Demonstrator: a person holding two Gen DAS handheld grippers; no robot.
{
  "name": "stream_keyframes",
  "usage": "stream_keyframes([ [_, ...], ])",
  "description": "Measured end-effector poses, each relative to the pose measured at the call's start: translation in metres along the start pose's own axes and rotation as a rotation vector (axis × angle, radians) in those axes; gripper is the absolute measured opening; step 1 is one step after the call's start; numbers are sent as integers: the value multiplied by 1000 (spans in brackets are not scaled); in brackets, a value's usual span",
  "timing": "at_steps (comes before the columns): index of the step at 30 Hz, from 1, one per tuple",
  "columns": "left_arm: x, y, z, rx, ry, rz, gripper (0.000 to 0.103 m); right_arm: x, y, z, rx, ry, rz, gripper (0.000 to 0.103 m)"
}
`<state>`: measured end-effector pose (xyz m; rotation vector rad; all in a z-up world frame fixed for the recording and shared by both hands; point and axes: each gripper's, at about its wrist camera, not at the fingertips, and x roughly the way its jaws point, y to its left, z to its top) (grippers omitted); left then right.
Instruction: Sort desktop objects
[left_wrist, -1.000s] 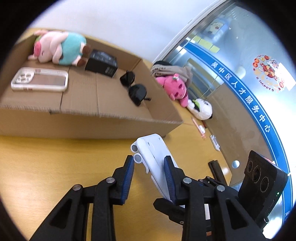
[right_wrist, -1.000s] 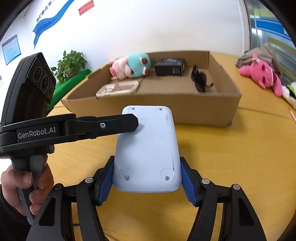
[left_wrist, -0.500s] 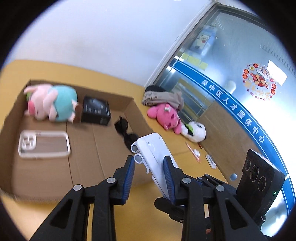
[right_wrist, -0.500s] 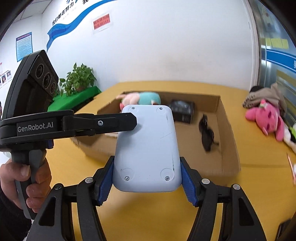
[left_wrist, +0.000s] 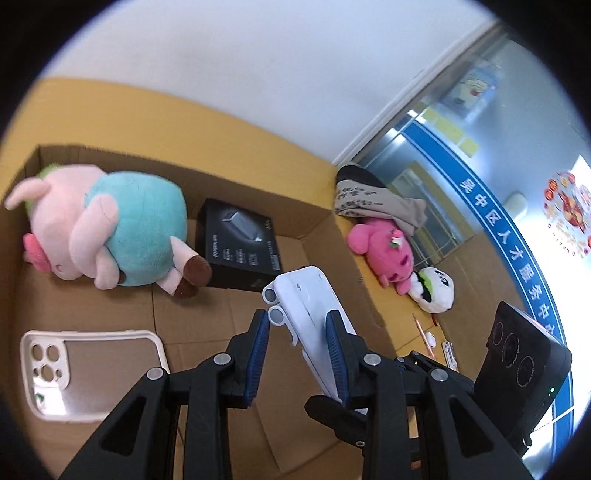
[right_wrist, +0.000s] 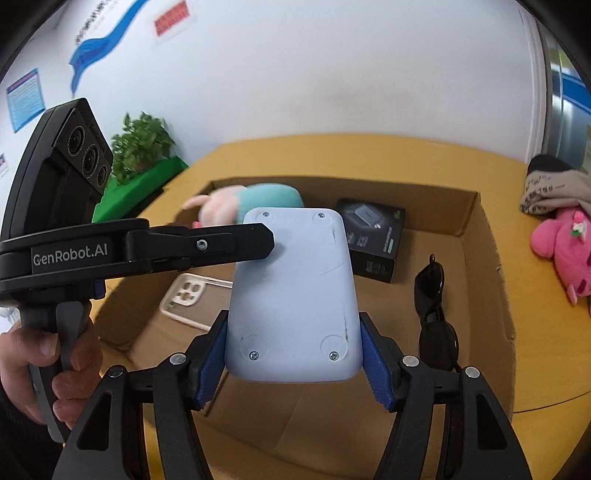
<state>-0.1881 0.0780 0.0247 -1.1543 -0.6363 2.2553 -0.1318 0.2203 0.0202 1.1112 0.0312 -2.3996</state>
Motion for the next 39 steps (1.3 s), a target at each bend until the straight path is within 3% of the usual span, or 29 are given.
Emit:
stream_keyframes([
  [7,52,23,-3,-59,121,72,31,60,-30,-3,97,181,-17,70],
  [10,51,22,-5,-47,94,208,29,67,-30,-6,112,219,-48,72],
  [12,36,16,-6,-37,40,231,33,59,-29,-7,117,185,-57,75],
  [13,23,12,-6,-29,3,239,38,52,-29,-7,121,159,-54,82],
  [17,-41,-17,-18,82,-169,306,71,4,-19,-9,88,-6,-42,93],
  [19,-77,-28,-40,147,-270,357,80,-20,-10,-18,54,-92,-61,99],
  [25,-120,-26,-116,256,-383,546,81,-68,13,-87,-57,-330,-258,103],
  [28,-125,-19,-151,276,-437,600,81,-59,14,-107,-49,-283,-275,103],
  [31,-109,-8,-161,269,-382,633,81,-47,6,-115,-5,-234,-261,103],
  [33,-103,1,-165,253,-346,641,80,-45,0,-118,8,-238,-286,103],
  [39,-97,1,-179,321,-406,687,86,-44,-4,-129,7,-286,-300,103],
])
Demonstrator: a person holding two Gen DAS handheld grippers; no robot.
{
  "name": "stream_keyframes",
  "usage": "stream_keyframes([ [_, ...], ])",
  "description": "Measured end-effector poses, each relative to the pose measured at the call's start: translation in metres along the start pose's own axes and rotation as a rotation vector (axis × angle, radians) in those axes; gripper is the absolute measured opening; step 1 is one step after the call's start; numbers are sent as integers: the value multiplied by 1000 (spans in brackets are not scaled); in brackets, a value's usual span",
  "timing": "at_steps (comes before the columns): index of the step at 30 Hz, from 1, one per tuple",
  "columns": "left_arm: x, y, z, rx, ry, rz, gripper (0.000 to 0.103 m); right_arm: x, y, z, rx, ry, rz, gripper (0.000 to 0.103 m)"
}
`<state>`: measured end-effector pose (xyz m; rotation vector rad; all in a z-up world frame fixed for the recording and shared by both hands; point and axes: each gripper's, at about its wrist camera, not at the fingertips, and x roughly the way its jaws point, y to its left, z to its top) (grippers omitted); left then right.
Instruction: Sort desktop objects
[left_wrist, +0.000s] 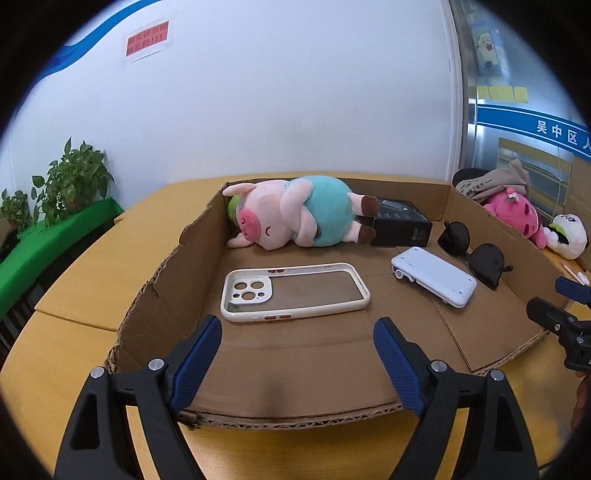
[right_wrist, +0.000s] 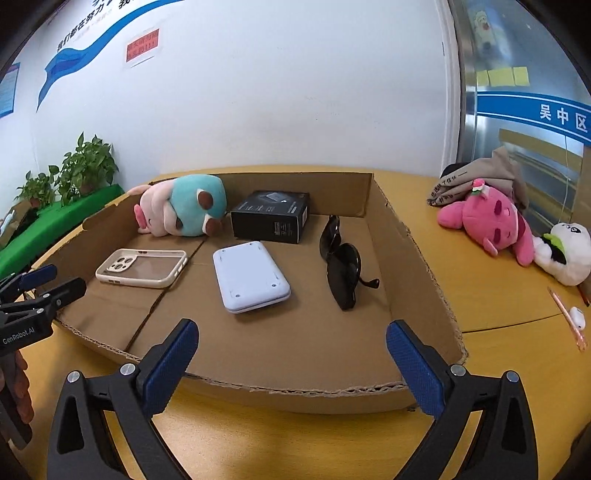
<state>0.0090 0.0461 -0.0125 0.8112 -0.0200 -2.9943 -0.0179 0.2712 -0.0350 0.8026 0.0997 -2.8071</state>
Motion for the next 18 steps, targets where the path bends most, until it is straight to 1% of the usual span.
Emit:
stream_keyframes([
  [1,0,-1,-2,5,-6,5,88,0,0,-2,-3,-15,-2,103],
  [3,1,-2,-2,6,-3,7,88,-2,1,-5,-8,-31,-1,103],
  [8,4,-3,-2,5,9,17,91,-3,0,-6,-9,-30,1,103],
  [18,6,-3,-2,5,10,16,91,-3,0,-5,-9,-29,3,103],
])
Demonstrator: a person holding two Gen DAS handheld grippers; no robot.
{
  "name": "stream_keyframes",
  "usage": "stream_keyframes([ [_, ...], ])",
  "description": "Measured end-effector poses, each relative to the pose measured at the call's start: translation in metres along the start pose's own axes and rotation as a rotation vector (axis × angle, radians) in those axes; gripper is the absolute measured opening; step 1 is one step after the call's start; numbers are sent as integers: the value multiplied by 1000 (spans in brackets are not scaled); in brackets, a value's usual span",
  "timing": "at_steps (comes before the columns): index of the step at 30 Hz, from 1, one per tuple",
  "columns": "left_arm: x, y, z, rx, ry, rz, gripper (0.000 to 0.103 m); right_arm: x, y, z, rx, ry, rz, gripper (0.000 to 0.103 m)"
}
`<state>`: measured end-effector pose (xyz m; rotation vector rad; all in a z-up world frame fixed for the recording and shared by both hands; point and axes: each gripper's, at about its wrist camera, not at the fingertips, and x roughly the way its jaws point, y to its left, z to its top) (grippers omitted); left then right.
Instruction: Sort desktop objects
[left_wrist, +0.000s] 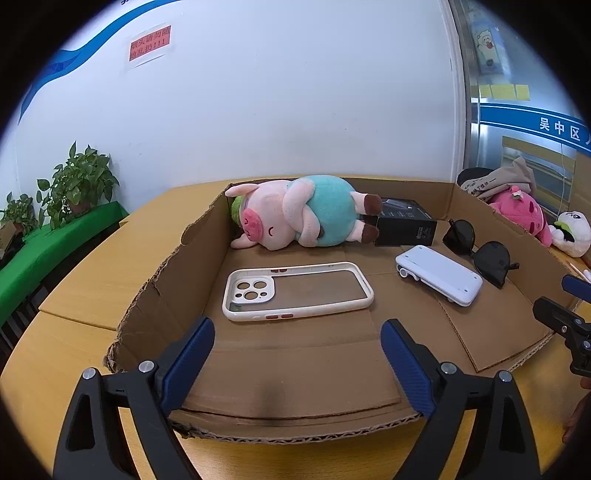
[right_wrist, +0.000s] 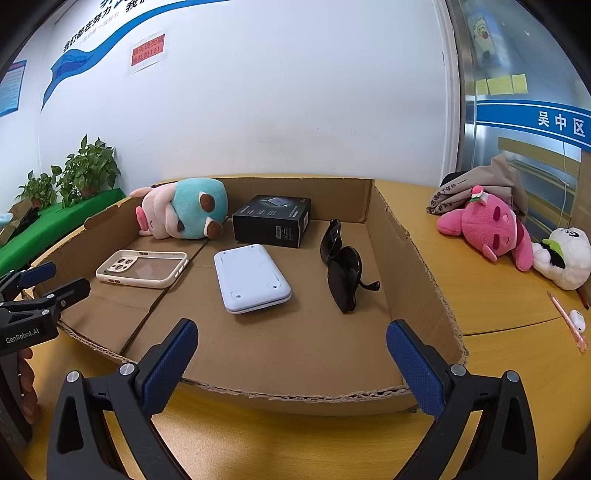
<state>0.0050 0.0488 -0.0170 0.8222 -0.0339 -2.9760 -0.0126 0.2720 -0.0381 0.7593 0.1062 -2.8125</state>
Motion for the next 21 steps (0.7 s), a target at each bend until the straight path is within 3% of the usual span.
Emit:
stream_keyframes([
  [15,0,0,0,-4,0,6,92,0,0,0,0,0,-1,103],
  [21,3,-1,0,-20,19,21,103,1,1,0,-3,2,-5,103],
])
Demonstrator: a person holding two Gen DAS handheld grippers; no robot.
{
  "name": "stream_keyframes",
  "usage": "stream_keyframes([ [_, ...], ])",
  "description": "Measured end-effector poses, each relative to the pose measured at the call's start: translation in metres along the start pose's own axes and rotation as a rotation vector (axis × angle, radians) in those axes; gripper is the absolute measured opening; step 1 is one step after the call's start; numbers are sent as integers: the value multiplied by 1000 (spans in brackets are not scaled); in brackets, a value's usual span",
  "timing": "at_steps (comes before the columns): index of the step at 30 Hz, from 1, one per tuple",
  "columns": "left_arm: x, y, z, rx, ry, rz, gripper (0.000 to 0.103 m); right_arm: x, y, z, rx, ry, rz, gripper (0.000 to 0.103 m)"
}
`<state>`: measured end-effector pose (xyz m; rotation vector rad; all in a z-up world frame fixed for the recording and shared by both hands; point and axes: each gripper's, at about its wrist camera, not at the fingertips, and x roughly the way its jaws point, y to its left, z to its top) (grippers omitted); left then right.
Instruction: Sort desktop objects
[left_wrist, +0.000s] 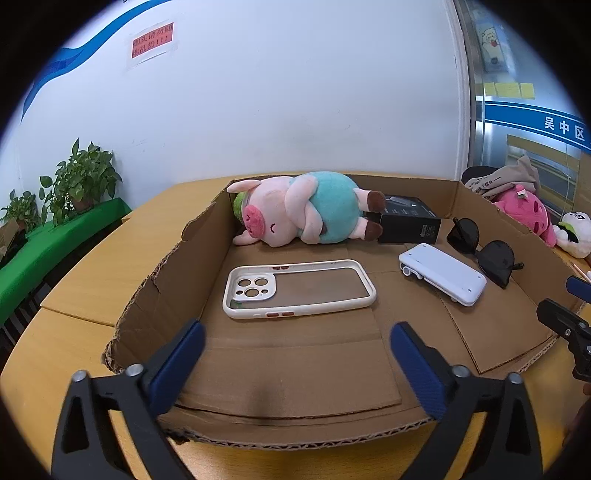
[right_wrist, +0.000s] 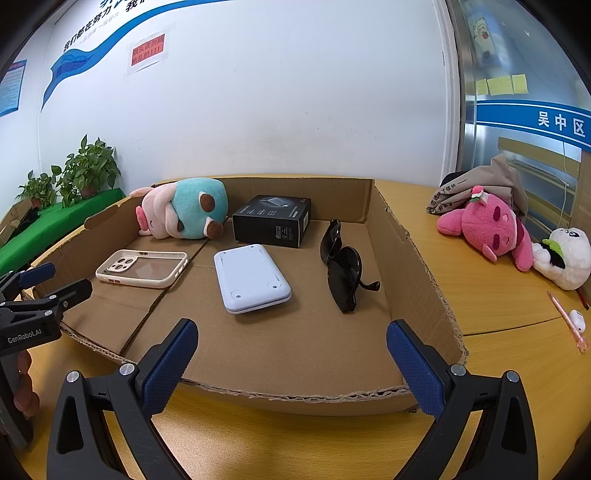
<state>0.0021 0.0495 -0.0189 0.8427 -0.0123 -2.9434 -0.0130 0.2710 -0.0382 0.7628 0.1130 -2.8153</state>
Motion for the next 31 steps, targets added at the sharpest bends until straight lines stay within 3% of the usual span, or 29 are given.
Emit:
stream_keyframes([
  [31,3,3,0,-37,12,13,103,0,0,1,0,0,0,103],
])
